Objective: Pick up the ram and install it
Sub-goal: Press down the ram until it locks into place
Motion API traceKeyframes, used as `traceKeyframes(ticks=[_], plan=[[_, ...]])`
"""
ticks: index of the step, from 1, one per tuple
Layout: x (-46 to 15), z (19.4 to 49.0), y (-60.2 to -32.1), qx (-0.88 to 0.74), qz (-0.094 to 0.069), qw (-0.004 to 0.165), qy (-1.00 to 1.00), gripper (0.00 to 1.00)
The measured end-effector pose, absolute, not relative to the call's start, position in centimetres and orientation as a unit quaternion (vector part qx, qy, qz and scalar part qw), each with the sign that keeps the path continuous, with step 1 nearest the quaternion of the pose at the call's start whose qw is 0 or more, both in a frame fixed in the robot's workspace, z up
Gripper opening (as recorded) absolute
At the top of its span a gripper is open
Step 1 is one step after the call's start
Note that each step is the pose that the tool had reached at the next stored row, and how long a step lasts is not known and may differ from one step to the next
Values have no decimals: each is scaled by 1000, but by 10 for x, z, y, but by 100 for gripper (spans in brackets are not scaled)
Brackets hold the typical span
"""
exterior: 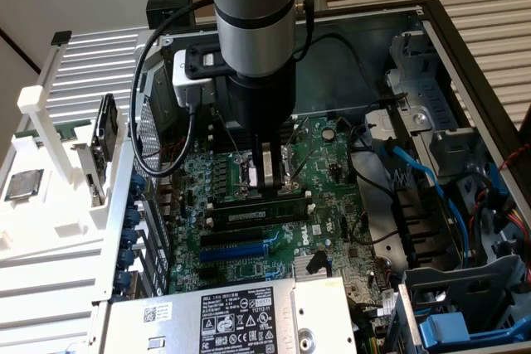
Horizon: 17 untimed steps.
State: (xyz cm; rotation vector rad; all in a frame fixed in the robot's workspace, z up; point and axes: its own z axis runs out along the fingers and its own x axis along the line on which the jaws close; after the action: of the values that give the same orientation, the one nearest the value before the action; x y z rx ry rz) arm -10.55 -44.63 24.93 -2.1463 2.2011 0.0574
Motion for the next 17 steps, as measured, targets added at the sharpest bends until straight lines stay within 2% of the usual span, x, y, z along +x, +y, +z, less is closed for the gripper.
traceKeyframes(ticks=[8, 9, 10, 17], plan=[[-106, 249, -446, -698, 19, 33, 715, 20], [-106, 249, -446, -698, 19, 33, 715, 18], [-106, 249, -446, -698, 19, 33, 715, 11], [-114, 248, -446, -698, 15, 37, 715, 10]])
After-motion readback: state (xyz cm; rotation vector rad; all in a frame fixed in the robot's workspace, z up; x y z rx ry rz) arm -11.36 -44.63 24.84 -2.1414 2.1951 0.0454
